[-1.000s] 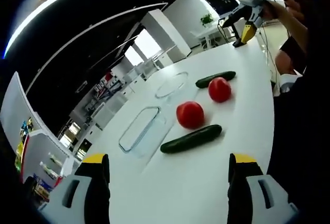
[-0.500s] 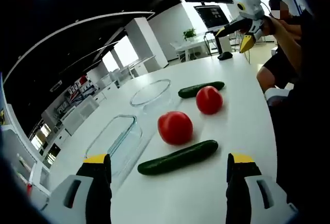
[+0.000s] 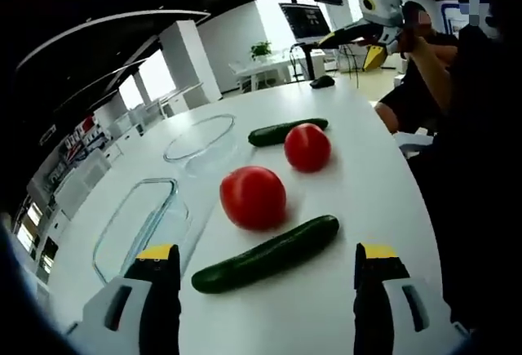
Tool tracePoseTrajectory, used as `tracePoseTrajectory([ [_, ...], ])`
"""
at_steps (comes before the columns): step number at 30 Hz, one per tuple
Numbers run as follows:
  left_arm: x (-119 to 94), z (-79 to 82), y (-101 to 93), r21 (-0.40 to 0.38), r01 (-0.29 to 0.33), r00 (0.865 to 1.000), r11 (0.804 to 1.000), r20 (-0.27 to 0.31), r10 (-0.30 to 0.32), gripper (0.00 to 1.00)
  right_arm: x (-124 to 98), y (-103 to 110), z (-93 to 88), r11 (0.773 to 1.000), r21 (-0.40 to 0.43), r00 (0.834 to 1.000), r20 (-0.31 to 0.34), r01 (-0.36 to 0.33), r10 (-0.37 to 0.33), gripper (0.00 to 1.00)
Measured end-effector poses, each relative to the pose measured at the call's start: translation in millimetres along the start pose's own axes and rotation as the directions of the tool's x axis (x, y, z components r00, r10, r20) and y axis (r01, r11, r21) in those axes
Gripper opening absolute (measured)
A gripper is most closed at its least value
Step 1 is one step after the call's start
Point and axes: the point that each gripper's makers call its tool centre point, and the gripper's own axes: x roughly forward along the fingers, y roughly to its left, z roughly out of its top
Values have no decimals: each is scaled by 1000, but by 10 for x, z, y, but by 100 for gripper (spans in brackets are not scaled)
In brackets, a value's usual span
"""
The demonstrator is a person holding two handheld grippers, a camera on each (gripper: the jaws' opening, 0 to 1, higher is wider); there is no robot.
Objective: Sort the scattered tomatoes and cucumbers on the table and place them into their respective storage containers
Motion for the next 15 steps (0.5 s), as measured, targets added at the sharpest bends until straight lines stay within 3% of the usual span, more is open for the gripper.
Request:
tracePoseTrajectory([
  [2,57,-52,13,21,15,999,1000,-38,-14,76,1,-11,13,1000,3,1000,2,1,-1,79],
  [4,116,-93,-35,48,60,996,997,-72,-56,79,2,-22,16,1000,6,1000,2,6,-6,79],
  [7,177,-77,-63,71,98,993,993,-76,-93,82,3,-17,13,1000,5,1000,2,5,-5,79],
  [15,236,-96,41,58,118,988,991,-109,-111,74,13,-59,-34,1000,11,1000,-10,18,-18,79],
])
